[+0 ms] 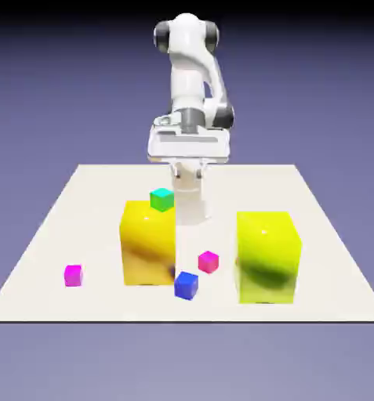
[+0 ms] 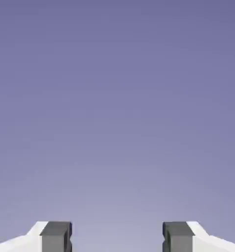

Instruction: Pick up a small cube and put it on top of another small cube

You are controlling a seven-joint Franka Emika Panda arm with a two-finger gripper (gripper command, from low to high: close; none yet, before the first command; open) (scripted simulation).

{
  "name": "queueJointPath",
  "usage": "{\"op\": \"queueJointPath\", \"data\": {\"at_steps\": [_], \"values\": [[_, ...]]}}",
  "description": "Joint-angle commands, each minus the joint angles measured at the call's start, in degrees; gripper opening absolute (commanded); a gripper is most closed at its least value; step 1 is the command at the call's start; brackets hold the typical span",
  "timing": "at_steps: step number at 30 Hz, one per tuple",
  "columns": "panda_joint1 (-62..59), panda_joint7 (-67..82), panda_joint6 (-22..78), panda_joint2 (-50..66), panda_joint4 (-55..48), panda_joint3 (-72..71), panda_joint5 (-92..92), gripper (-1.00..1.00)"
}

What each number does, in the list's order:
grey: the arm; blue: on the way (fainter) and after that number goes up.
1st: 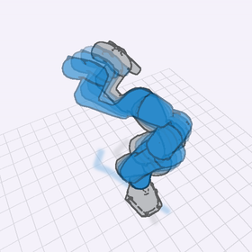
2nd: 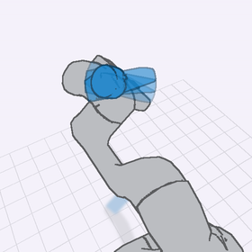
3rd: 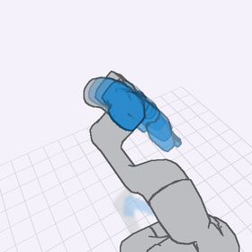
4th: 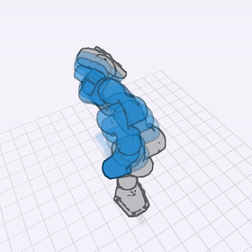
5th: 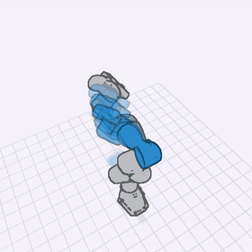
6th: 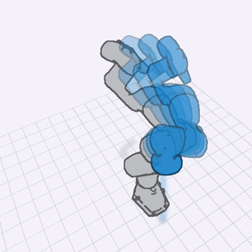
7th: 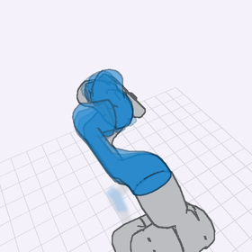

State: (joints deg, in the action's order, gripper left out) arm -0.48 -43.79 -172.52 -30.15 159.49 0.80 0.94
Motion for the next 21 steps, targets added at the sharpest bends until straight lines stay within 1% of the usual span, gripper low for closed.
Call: {"op": "queueJointPath", "data": {"at_steps": [1,21], "values": [[-0.96,-1.11,1.24,2.08,-1.25,0.66,0.78,0.00],[-20.25,-23.19,25.97,43.61,-26.23,13.87,16.34,0.00]]}}
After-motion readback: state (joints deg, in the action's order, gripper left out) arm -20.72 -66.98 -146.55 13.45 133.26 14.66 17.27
